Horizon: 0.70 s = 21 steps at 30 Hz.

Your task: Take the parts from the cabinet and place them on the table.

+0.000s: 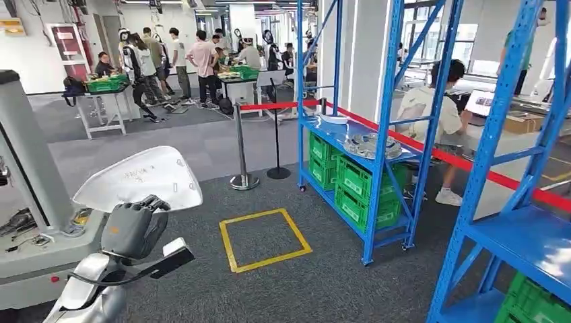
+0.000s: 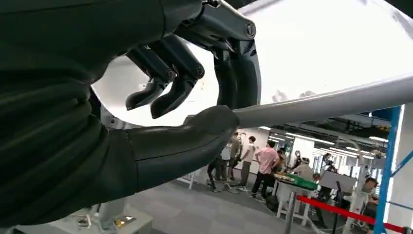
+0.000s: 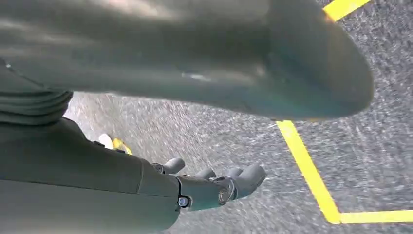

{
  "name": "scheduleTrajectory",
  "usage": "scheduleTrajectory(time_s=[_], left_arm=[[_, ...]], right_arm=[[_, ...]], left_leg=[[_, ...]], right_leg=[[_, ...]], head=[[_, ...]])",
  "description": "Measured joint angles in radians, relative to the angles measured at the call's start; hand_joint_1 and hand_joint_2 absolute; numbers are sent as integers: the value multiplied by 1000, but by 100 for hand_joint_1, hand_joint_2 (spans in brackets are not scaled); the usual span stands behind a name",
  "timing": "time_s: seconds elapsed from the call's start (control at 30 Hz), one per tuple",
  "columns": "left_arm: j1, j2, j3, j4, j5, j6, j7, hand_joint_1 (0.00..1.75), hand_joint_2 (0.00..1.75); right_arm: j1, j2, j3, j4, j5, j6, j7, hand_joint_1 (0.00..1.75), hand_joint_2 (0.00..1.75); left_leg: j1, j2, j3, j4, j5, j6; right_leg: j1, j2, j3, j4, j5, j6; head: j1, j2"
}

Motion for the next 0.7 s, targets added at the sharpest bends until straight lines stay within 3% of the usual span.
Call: scheduleTrajectory(time_s=[0.03,0.07,0.13,0.17,0.2,0.23,0.33,0.37,0.4,0.43,0.5,0.53,0.57,0.63,0.67,0.7], left_arm=[[2,0,0,2,-1,0,0,175,175],[3,0,0,3,-3,0,2,175,175],[2,0,0,3,-5,-2,7,175,175],[1,0,0,3,-5,-3,10,175,175],[-3,-1,1,3,-5,-3,10,175,175],[-3,-5,1,2,-6,-4,10,175,175],[-5,3,5,2,-9,-9,10,175,175],[-5,2,6,-1,-9,-9,10,175,175],[-10,1,7,-2,-9,-9,7,175,175],[-12,0,9,-1,-8,-9,5,175,175],[-9,-5,10,0,-4,-9,-3,175,175],[-5,-6,10,2,-3,-9,-10,175,175],[-2,-6,10,5,-3,-9,-11,175,175],[-2,-6,11,8,-2,-8,-14,175,175],[-3,-7,11,8,-3,-7,-12,175,175],[-3,-8,11,9,-4,-7,-9,175,175]], right_arm=[[0,0,0,0,0,0,2,0,0],[0,2,0,0,0,-2,3,0,0],[-1,5,0,0,0,-4,5,0,0],[-2,5,0,0,0,-6,6,0,0],[-1,5,0,0,0,-6,9,0,0],[-2,5,0,0,0,-7,11,0,0],[-3,8,1,0,0,-10,20,0,0],[-4,8,0,0,0,-11,19,0,0],[-5,9,1,0,1,-11,19,0,0],[-5,11,1,0,1,-11,19,0,0],[-1,11,1,0,1,-11,19,0,0],[1,11,1,0,0,-12,18,0,0],[2,11,1,0,0,-12,16,0,0],[0,11,1,0,0,-12,11,0,0],[0,11,1,0,0,-12,6,0,0],[0,11,1,0,0,-12,3,0,0]], left_leg=[[4,1,-20,36,-2,-3],[7,3,-14,21,19,-5],[9,21,65,-128,99,-7],[8,54,117,-221,135,-5],[-6,102,147,-273,123,0],[-2,84,147,-276,130,15],[-9,46,143,-274,130,32],[0,34,150,-281,135,41],[2,23,151,-282,134,45],[3,13,150,-281,136,52],[2,-10,148,-280,135,56],[1,-27,147,-278,135,56],[1,-41,147,-276,135,55],[1,-68,146,-270,134,53],[2,-81,146,-266,132,50],[4,-90,143,-264,131,45]], right_leg=[[0,-12,0,0,-1,0],[0,-25,1,1,-3,2],[-1,-50,7,2,-8,7],[-1,-62,12,4,-12,11],[6,-72,14,7,-18,19],[8,-81,16,8,-21,24],[6,-116,27,5,-26,38],[2,-112,24,10,-35,46],[-1,-53,15,42,-57,50],[-3,-12,-19,116,-96,52],[-3,14,-98,269,-156,55],[0,17,-132,329,-167,54],[0,19,-139,327,-148,51],[-1,26,-88,198,-63,46],[-4,45,-41,97,-14,43],[-9,95,-11,32,-17,41]], head=[[0,0],[0,0],[0,0],[0,0],[0,0],[2,0],[2,0],[3,0],[3,0],[5,0],[5,0],[6,0],[6,0],[6,0],[5,0],[6,0]])
